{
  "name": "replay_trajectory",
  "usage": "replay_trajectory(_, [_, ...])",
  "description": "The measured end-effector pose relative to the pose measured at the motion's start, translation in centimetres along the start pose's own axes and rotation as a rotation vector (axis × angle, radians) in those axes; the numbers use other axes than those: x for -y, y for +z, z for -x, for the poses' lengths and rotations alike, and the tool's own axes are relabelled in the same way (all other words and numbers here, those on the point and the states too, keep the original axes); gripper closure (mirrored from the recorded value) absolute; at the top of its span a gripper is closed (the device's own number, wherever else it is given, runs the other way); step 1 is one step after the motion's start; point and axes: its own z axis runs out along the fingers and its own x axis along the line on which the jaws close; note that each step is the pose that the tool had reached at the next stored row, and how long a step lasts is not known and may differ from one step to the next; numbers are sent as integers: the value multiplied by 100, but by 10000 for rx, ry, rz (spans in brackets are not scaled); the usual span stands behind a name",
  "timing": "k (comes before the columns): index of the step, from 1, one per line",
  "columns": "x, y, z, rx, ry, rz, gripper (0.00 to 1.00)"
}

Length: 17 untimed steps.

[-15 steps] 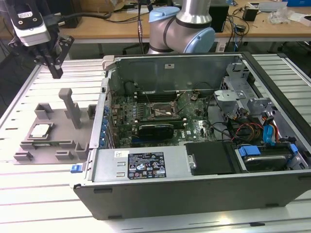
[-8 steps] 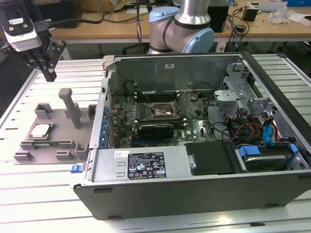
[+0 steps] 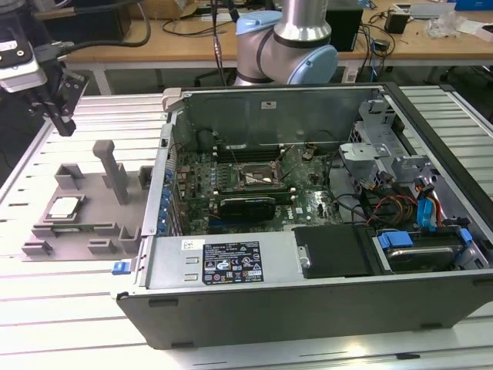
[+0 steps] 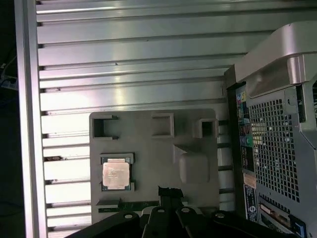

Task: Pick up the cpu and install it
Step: 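Reach for the cpu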

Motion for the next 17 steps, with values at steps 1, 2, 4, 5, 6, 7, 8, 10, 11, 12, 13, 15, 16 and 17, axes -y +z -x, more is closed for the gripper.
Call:
replay_trajectory(1, [3,18,-37,0,0,-1,89])
replay_trajectory(2, [5,29,-58,0,0,-1,89])
replay_trajectory(4, [10,64,-117,0,0,-1,89])
replay_trajectory(5, [13,83,-149,0,-1,-1,89])
replay_trajectory(6, [18,115,-190,1,-1,-1,89])
replay_trajectory(7, [19,128,-202,1,-1,-1,89])
replay_trajectory(8, [21,146,-219,-1,0,-2,89])
replay_trajectory(10, [29,213,-280,-1,0,-2,89])
replay_trajectory(11, [32,244,-308,0,0,-1,89])
replay_trajectory(12, [36,275,-344,0,0,-2,89])
replay_trajectory(13, [40,304,-383,0,-1,-2,89])
replay_trajectory(15, [49,357,-448,0,-2,-1,89])
replay_trajectory(16, [51,369,-461,0,-2,-1,89])
replay_trajectory(17, [52,382,-473,0,-2,-1,89])
